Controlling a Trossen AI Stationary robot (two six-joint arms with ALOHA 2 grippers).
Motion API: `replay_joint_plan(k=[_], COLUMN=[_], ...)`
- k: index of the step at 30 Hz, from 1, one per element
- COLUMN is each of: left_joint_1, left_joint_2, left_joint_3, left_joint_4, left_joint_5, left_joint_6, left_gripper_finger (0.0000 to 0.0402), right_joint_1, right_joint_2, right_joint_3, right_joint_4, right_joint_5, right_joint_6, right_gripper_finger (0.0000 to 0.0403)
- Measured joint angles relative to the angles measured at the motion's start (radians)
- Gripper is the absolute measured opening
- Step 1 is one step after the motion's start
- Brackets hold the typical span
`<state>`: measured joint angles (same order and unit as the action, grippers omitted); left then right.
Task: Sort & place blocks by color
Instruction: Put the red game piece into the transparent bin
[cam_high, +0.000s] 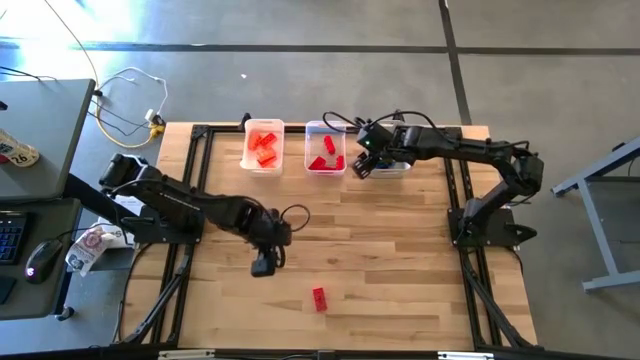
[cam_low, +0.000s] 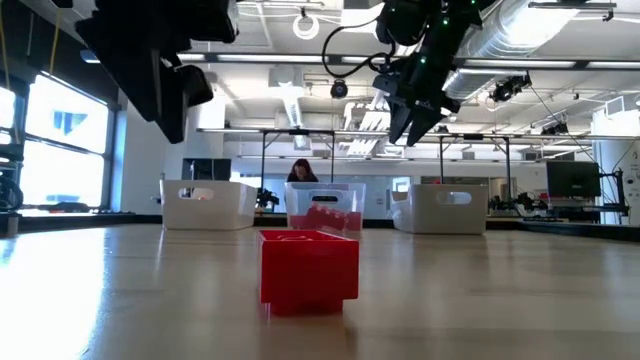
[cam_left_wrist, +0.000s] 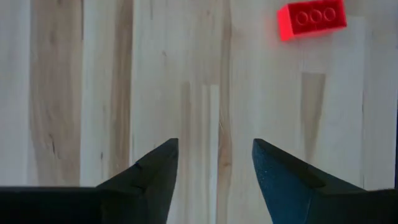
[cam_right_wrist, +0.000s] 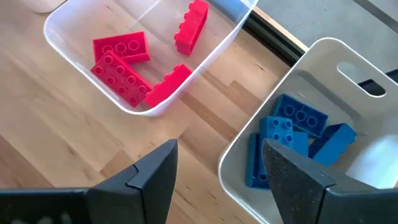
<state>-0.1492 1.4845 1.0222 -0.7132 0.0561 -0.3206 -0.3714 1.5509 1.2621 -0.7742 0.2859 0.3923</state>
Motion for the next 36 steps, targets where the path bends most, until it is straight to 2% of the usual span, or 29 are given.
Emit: replay_joint_plan(k=[4, 8, 18, 23, 28, 36], left_joint_1=[-0.052, -0.097, -0.169, -0.152, -0.105, -0.038], left_joint_2=[0.000, 0.000, 0.000, 0.000, 0.000, 0.000], left_joint_3=[0.000, 0.000, 0.000, 0.000, 0.000, 0.000], left_joint_4=[0.005, 0.080, 0.423, 0.528, 0.626, 0.681], left_joint_5=[-0.023, -0.025, -0.034, -0.042, -0.036, 0.078], left_joint_6=[-0.008, 0.046, 0.528, 0.682, 0.734, 0.797], left_gripper_finger=[0.0217, 0.0222, 0.0223, 0.0223, 0.0223, 0.0223], right_joint_1=[0.011, 0.024, 0.060, 0.074, 0.087, 0.087], right_joint_2=[0.000, 0.000, 0.000, 0.000, 0.000, 0.000], right_joint_3=[0.000, 0.000, 0.000, 0.000, 0.000, 0.000], right_joint_4=[0.000, 0.000, 0.001, 0.010, 0.016, 0.016], right_joint_5=[-0.001, -0.001, -0.001, -0.001, -0.001, -0.005], right_joint_6=[0.010, 0.043, 0.075, 0.090, 0.090, 0.090], right_gripper_finger=[0.0220, 0.0220, 0.0220, 0.0220, 0.0220, 0.0220])
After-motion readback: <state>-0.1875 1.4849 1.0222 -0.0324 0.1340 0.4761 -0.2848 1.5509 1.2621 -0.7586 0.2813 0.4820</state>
